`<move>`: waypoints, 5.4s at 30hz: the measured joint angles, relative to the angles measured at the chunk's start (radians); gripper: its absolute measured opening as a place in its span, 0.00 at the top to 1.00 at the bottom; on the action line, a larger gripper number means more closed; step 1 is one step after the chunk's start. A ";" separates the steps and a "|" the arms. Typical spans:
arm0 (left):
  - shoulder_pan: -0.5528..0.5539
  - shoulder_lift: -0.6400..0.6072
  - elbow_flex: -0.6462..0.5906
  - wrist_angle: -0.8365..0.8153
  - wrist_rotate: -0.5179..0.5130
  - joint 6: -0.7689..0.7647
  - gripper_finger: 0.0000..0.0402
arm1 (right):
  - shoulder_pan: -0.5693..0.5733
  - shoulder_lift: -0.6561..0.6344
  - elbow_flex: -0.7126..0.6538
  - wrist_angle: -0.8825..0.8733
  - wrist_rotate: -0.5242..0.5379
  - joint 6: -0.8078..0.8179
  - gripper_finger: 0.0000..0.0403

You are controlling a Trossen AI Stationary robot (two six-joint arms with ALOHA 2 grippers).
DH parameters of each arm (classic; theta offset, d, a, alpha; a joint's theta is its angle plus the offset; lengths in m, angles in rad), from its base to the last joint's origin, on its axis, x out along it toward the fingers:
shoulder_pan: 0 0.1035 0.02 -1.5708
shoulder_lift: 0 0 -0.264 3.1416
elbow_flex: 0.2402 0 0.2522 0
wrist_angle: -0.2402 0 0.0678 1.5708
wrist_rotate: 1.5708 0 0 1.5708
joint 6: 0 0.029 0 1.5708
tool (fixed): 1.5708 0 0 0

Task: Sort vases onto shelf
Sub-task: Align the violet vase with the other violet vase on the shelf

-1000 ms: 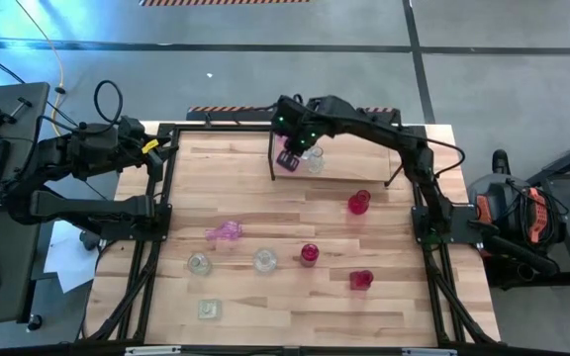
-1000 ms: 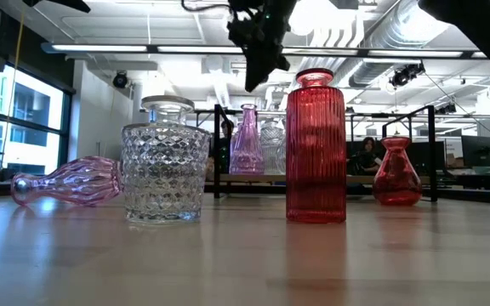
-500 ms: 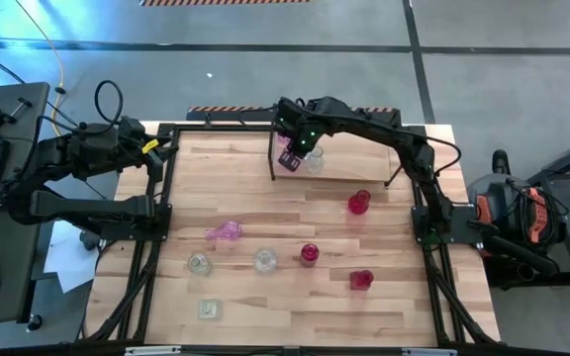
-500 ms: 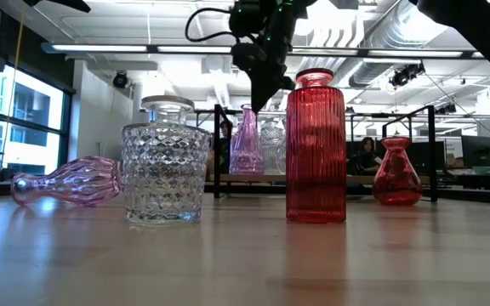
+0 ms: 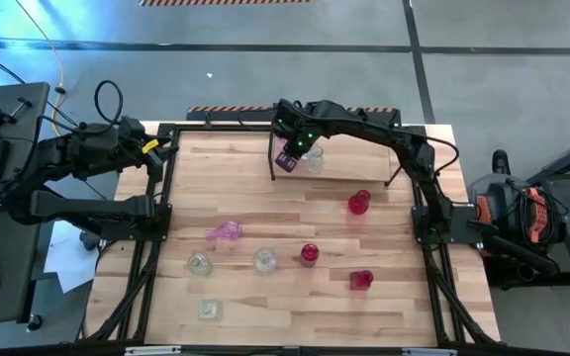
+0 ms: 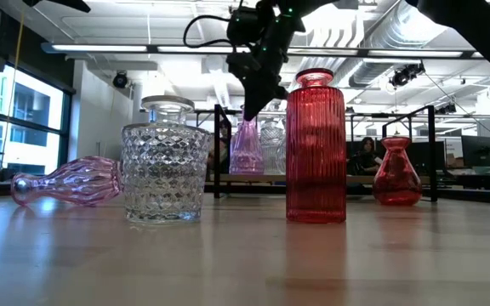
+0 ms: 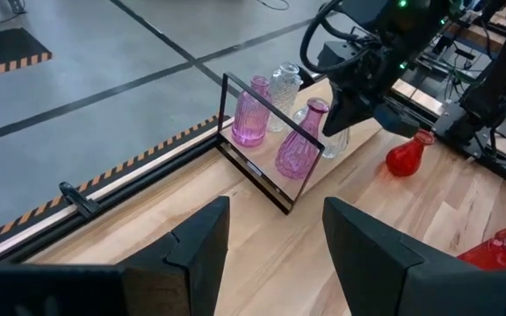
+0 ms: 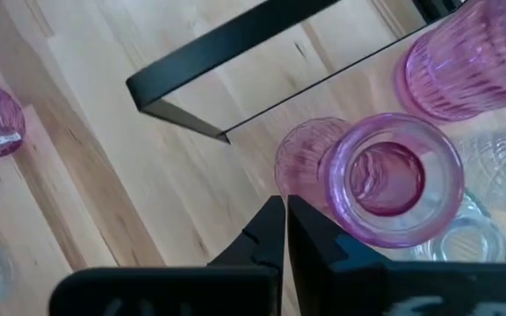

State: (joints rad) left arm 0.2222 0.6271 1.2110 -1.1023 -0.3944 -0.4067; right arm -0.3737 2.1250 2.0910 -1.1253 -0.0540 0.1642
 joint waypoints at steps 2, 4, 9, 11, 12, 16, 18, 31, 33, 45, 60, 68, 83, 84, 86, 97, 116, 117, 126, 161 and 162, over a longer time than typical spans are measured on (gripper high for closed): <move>0.000 0.000 0.000 0.000 0.000 -0.001 0.56 | -0.002 0.000 -0.001 0.010 0.000 -0.002 1.00; 0.000 0.000 0.000 0.000 0.000 -0.002 0.56 | -0.006 0.000 -0.001 0.018 -0.001 -0.005 1.00; 0.000 0.000 0.000 0.000 0.000 -0.002 0.56 | -0.016 0.000 -0.001 0.025 -0.003 -0.009 1.00; 0.000 0.000 0.000 0.000 0.000 -0.002 0.56 | -0.020 0.000 -0.001 0.034 -0.003 -0.011 1.00; 0.000 0.000 0.000 0.000 0.000 -0.002 0.56 | -0.021 0.000 -0.001 0.039 -0.003 -0.012 1.00; 0.000 0.000 0.000 0.000 -0.001 -0.002 0.56 | -0.027 0.001 -0.001 0.062 -0.003 -0.015 1.00; 0.000 0.000 0.000 0.000 0.000 -0.002 0.56 | -0.028 0.003 -0.001 0.069 -0.003 -0.011 1.00; 0.000 0.000 0.000 0.000 -0.001 -0.002 0.56 | -0.040 0.003 -0.001 0.080 0.018 -0.011 1.00; 0.000 0.000 0.000 0.000 0.002 -0.002 0.56 | -0.041 0.003 -0.001 0.088 0.021 -0.011 1.00; 0.000 0.000 0.000 0.000 0.018 -0.002 0.56 | -0.038 0.003 -0.001 0.115 0.018 -0.007 1.00; 0.000 0.000 0.000 0.000 0.032 -0.008 0.56 | -0.042 0.004 -0.001 0.130 0.019 -0.007 1.00; 0.000 0.000 0.000 0.000 0.045 -0.011 0.56 | -0.047 0.004 -0.001 0.162 0.027 -0.007 1.00; 0.000 0.000 0.000 0.000 0.086 -0.011 0.56 | 0.003 0.001 0.027 0.150 0.027 -0.038 1.00; 0.000 0.000 0.000 0.000 0.096 -0.011 0.56 | 0.015 -0.002 0.051 0.146 0.027 -0.042 1.00; 0.000 0.000 0.000 0.000 0.108 -0.011 0.56 | 0.039 -0.010 0.110 0.141 0.032 -0.046 1.00; 0.000 0.011 0.000 -0.001 0.221 0.033 0.56 | 0.154 -0.046 0.228 0.247 -0.219 -0.008 0.99; 0.003 0.298 -0.178 -0.114 0.430 0.175 0.54 | 0.221 -0.074 0.247 0.093 -0.070 -0.014 0.86; 0.009 0.301 -0.206 -0.104 0.450 0.180 0.54 | 0.220 -0.083 0.248 0.076 -0.051 -0.032 0.85; 0.026 0.302 -0.438 0.123 0.603 0.077 0.50 | 0.175 -0.163 0.248 0.002 -0.007 -0.178 0.80; -0.226 0.858 -0.546 0.371 0.592 0.076 0.39 | 0.101 -0.330 0.248 -0.077 -0.045 -0.303 0.79; -0.227 0.867 -0.546 0.368 0.591 0.076 0.39 | 0.101 -0.330 0.248 -0.077 -0.045 -0.304 0.79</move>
State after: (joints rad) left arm -0.0051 1.4939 0.6647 -0.7341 0.1963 -0.3312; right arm -0.2723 1.7954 2.3386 -1.2022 -0.0986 -0.1394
